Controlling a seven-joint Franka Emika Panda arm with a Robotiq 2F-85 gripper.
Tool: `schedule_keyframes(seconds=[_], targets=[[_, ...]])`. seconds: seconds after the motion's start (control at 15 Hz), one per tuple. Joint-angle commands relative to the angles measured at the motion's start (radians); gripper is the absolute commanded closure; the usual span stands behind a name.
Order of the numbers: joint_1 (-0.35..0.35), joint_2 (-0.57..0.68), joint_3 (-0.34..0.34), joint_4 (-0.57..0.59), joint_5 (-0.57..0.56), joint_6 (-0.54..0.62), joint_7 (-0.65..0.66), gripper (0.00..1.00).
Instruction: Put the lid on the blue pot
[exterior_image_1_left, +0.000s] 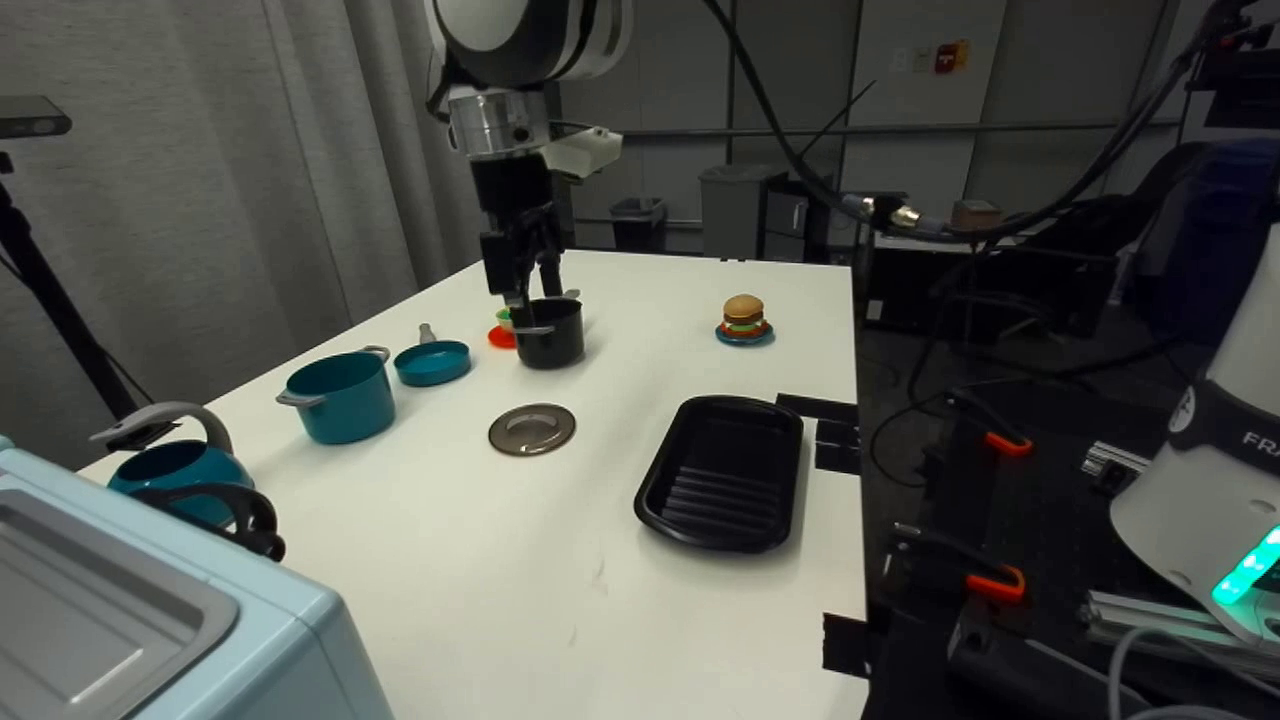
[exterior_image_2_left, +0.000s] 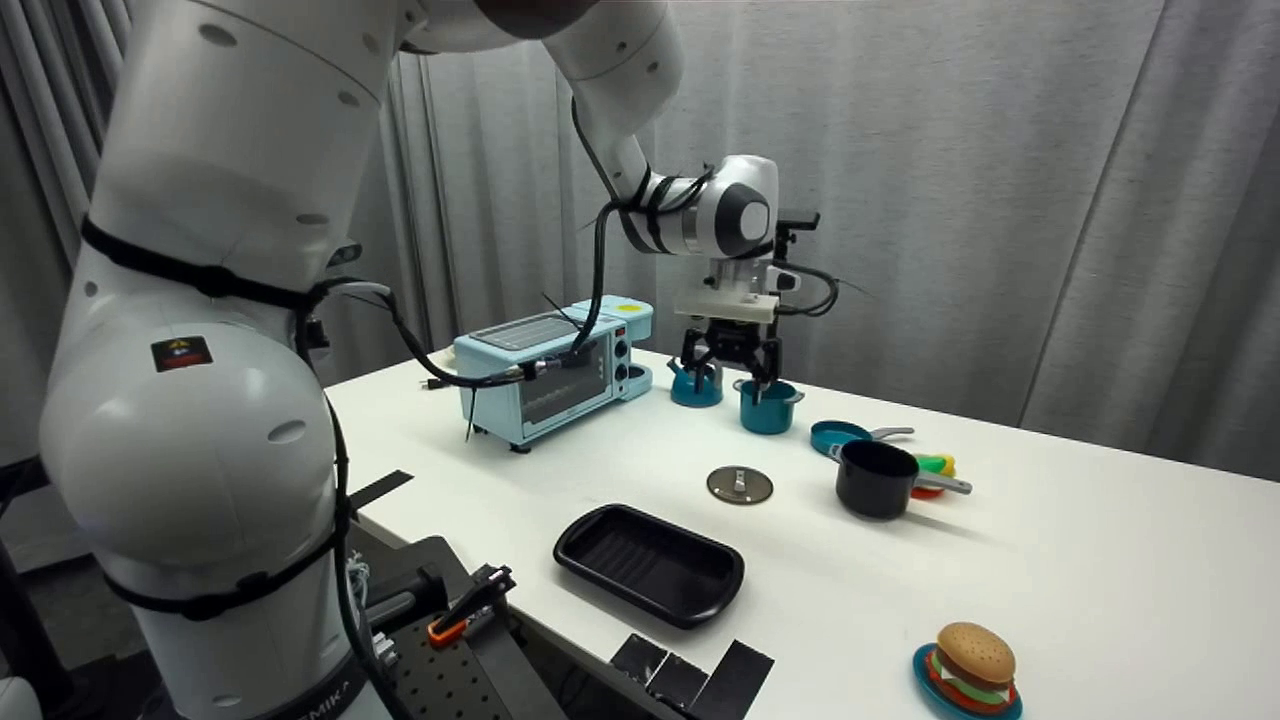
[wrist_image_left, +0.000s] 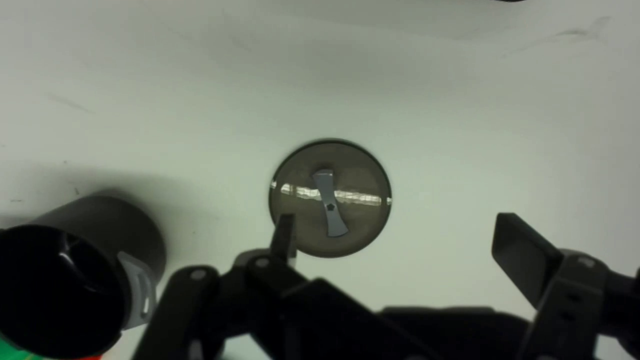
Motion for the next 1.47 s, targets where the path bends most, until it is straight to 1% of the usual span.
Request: schedule_keyframes(seconds=[0.0,0.07,0.13,0.27,0.47,0.8,0.93,1.0,1.13,1.27,1.33,1.4], targets=[[0.034,0.119,0.007,0.109,-0.011,-0.002,0.011,0.0],[0.044,0.14,-0.005,0.128,-0.028,0.004,0.021,0.0],[0.033,0.087,0.007,0.058,-0.007,0.007,0.006,0.0],[0.038,0.124,0.005,0.092,-0.015,0.007,0.01,0.0],[0.037,0.134,0.002,0.108,-0.016,0.007,0.01,0.0],[0.048,0.146,-0.038,0.121,-0.118,0.054,0.006,0.0],[0.04,0.158,-0.046,0.126,-0.132,0.068,0.007,0.0],[0.035,0.165,-0.048,0.129,-0.131,0.076,0.007,0.0],[0.05,0.202,-0.049,0.144,-0.129,0.095,0.035,0.0],[0.04,0.228,-0.034,0.162,-0.09,0.075,0.038,0.0],[0.038,0.188,-0.038,0.117,-0.106,0.081,0.022,0.0],[0.038,0.201,-0.037,0.122,-0.103,0.082,0.026,0.0]])
